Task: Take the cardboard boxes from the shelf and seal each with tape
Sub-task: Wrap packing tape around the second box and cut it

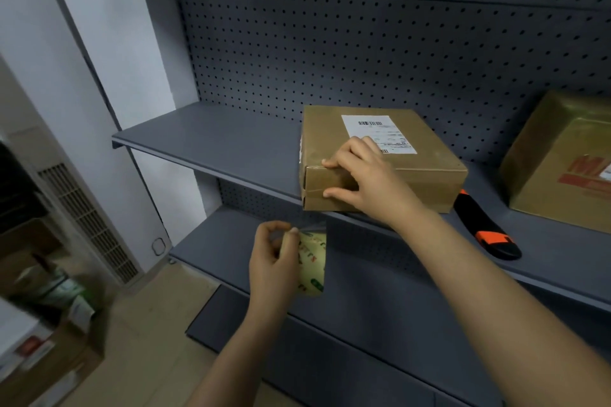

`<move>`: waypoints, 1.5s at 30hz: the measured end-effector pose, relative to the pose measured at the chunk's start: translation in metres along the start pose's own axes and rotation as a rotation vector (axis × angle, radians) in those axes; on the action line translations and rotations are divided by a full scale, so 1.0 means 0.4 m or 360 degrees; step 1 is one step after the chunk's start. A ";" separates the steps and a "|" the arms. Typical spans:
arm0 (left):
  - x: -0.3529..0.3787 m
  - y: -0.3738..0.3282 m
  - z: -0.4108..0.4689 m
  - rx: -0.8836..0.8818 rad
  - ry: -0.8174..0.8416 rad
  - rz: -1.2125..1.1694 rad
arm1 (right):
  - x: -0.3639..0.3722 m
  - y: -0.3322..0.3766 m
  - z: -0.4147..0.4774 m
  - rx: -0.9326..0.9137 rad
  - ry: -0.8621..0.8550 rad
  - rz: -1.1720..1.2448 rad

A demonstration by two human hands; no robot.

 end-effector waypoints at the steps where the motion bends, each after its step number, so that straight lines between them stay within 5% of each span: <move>1: -0.005 0.002 -0.003 0.0001 -0.0012 0.0010 | -0.001 -0.004 0.003 0.0035 0.0032 0.0046; 9: -0.016 -0.012 -0.023 0.0012 -0.0042 -0.0049 | -0.007 -0.033 0.007 0.0070 0.0309 0.0233; 16: -0.019 -0.035 -0.022 0.0094 -0.0096 -0.0024 | -0.003 0.016 0.017 0.0289 -0.0230 -0.0101; 21: -0.031 -0.043 -0.020 0.0115 -0.0136 -0.0017 | 0.015 0.031 0.023 0.0156 -0.0138 -0.0252; 29: -0.026 -0.093 -0.038 0.0252 -0.0074 -0.0085 | -0.046 0.054 -0.005 0.0204 -0.0069 0.0376; 35: -0.010 -0.126 -0.052 0.0393 0.0018 -0.0118 | 0.023 0.107 -0.062 0.0243 0.0445 0.0432; 45: -0.044 -0.109 -0.030 0.0491 -0.0050 -0.0008 | 0.045 0.119 -0.074 0.0459 0.0316 0.0474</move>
Point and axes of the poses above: each hand's wrist, its own z-axis towards the middle knuckle, its own x-axis out of the palm, y = z × x, the point moved 9 cm from there along z, towards the middle knuckle, and after that the axes turned 15 degrees about -y, right-handed, at the moved point
